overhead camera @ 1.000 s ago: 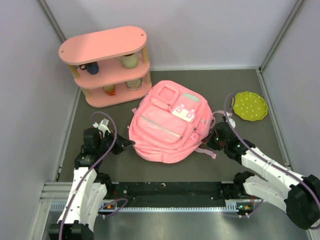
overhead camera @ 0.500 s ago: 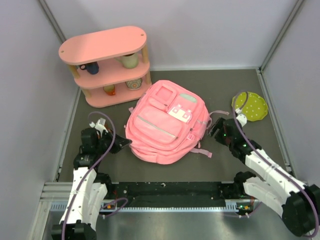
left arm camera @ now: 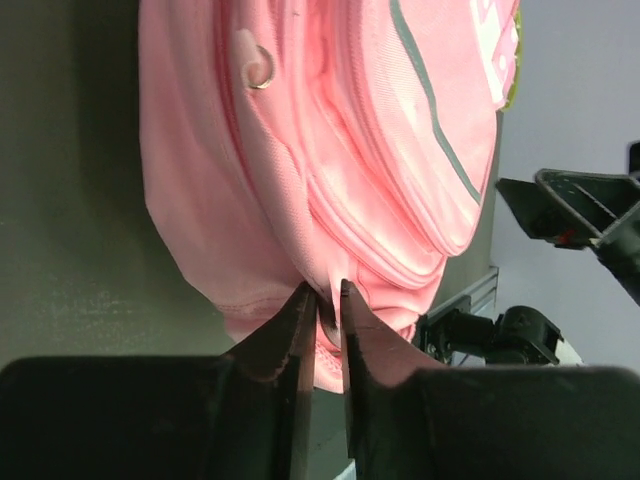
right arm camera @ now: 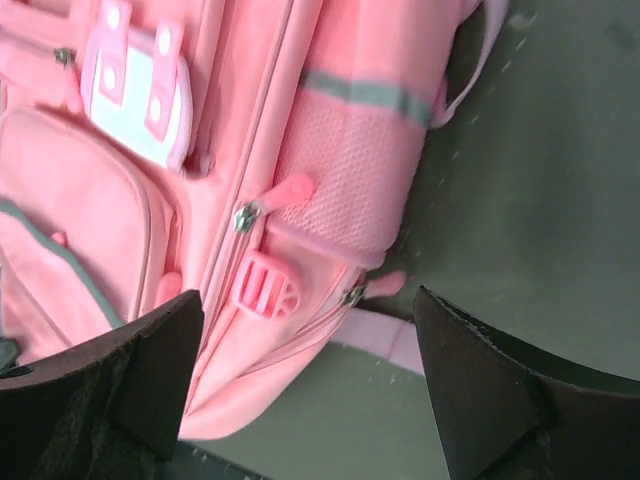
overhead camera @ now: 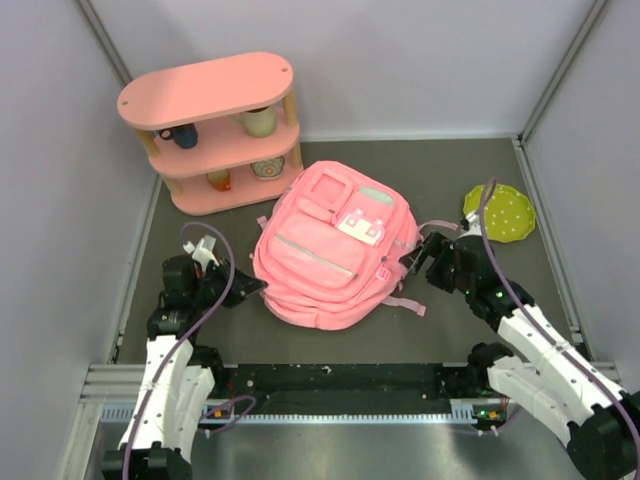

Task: Pack the student bag
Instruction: Adjust the student bag at the center of the board.

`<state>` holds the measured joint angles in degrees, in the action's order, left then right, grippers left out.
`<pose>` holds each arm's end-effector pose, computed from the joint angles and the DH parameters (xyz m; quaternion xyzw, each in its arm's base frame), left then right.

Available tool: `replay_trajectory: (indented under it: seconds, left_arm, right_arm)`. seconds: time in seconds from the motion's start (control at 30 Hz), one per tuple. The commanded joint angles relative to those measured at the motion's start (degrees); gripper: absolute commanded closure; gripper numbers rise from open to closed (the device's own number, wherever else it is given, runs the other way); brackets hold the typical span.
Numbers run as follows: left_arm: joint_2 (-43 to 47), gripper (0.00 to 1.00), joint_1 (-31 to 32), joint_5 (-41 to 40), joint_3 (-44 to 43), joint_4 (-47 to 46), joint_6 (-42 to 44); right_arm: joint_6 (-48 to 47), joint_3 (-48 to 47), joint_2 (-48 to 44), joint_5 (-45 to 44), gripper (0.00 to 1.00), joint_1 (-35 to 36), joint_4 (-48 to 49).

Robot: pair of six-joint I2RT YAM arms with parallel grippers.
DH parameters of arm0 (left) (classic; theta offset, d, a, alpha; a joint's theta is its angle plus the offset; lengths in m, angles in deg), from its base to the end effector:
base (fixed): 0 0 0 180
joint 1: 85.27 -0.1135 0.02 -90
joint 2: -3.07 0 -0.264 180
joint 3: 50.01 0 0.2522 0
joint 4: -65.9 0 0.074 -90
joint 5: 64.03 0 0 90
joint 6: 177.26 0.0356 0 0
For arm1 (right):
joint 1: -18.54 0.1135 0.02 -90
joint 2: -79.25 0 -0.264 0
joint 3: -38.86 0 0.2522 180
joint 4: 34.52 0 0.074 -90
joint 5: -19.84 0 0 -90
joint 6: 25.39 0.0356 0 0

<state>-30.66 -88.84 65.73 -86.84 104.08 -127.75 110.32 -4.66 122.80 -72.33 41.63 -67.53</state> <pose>0.1364 -0.0143 0.2155 -0.1676 0.8323 -0.4235 0.3158 0.1594 0.0665 0.2355 0.1812 0.8600 0.2556 0.4028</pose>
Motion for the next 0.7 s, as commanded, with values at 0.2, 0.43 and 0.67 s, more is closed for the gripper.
replay_trajectory:
  seconds: [0.2,0.43,0.67]
  left_arm:
    - [0.34,0.01,9.55,-2.32,-8.65,7.92,9.99]
    - [1.04,0.01,9.81,-11.04,-16.22,11.62,7.98]
    - [-2.12,0.01,9.81,-11.64,-15.08,9.94,7.87]
  right_arm:
    - [16.24,10.06,-2.33,13.16,0.13,6.34,9.13]
    - [17.65,9.54,1.88,12.54,0.13,9.69,12.38]
    - [20.81,7.26,8.30,9.04,0.14,14.43,16.42]
